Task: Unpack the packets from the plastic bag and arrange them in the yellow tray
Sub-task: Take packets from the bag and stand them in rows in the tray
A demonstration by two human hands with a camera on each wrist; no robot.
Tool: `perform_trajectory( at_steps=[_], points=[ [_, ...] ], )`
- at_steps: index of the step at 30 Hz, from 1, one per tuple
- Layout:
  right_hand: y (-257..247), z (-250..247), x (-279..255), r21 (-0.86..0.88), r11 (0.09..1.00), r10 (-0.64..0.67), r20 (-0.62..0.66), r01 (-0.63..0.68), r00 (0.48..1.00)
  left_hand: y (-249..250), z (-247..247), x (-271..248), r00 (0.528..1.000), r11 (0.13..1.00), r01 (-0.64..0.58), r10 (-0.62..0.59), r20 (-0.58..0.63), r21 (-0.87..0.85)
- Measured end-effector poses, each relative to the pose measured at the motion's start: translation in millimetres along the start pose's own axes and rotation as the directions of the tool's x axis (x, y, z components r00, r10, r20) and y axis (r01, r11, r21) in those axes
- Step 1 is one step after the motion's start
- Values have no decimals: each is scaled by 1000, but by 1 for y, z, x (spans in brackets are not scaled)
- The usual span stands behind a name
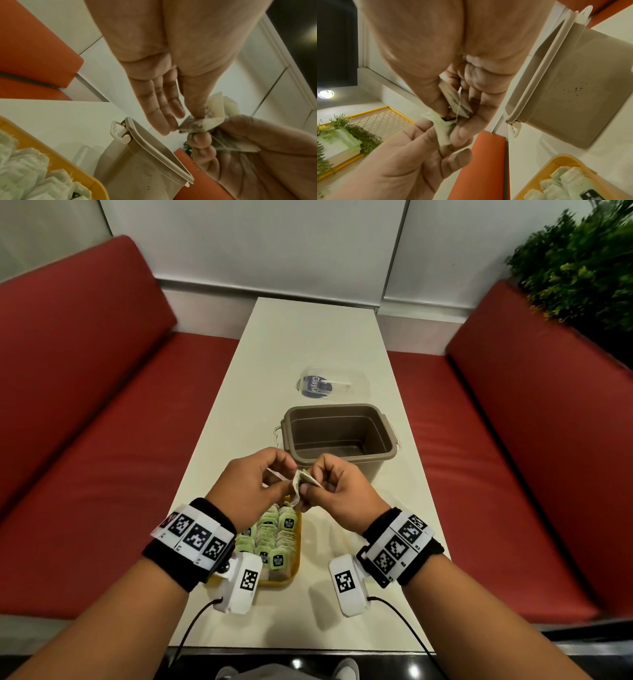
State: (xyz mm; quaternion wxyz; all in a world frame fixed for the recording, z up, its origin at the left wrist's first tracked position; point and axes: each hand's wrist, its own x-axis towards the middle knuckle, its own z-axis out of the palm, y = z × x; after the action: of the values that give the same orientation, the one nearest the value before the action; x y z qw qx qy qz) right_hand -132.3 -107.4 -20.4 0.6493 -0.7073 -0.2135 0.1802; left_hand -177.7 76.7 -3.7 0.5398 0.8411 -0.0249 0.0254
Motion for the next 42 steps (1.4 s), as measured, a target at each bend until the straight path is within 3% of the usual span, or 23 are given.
perform_trajectory(
  at_steps=[3, 6, 8, 16, 19, 24, 31, 38, 42],
  points=[
    [-1, -1, 0, 86, 996, 9, -16, -7, 1000, 1, 5, -1, 1000, 998, 1, -1, -2, -60],
    [-5, -3, -1, 77, 997, 3, -30, -1, 1000, 7, 6, -5, 997, 985, 36, -24, 73, -167],
    [-6, -5, -2, 60, 998, 0, -33, 2, 999, 8, 6, -7, 995, 991, 22, -9, 99, -131],
    [-9, -11, -3, 63, 998, 26, -68, -22, 997, 6, 6, -2, 993, 991, -58, 69, -93, 121],
    [-7, -12, -1, 60, 998, 33, -95, -28, 995, 7, 6, -1, 986, 988, -84, 101, -130, 130],
    [-3, -10, -2, -43, 998, 50, -93, -54, 994, 5, 3, 3, 979, 1000, -7, 7, -206, 0],
    [-3, -6, 7, -171, 985, -19, -53, 10, 998, 7, -4, 2, 996, 999, -19, 22, -82, 32],
    [3, 2, 17, -396, 917, -75, -36, 55, 997, 8, -20, 4, 983, 950, -123, 156, -96, 287],
    [6, 9, 20, -441, 896, -56, -14, 44, 998, 6, -33, 8, 996, 918, -85, 93, -3, 386]
  ],
)
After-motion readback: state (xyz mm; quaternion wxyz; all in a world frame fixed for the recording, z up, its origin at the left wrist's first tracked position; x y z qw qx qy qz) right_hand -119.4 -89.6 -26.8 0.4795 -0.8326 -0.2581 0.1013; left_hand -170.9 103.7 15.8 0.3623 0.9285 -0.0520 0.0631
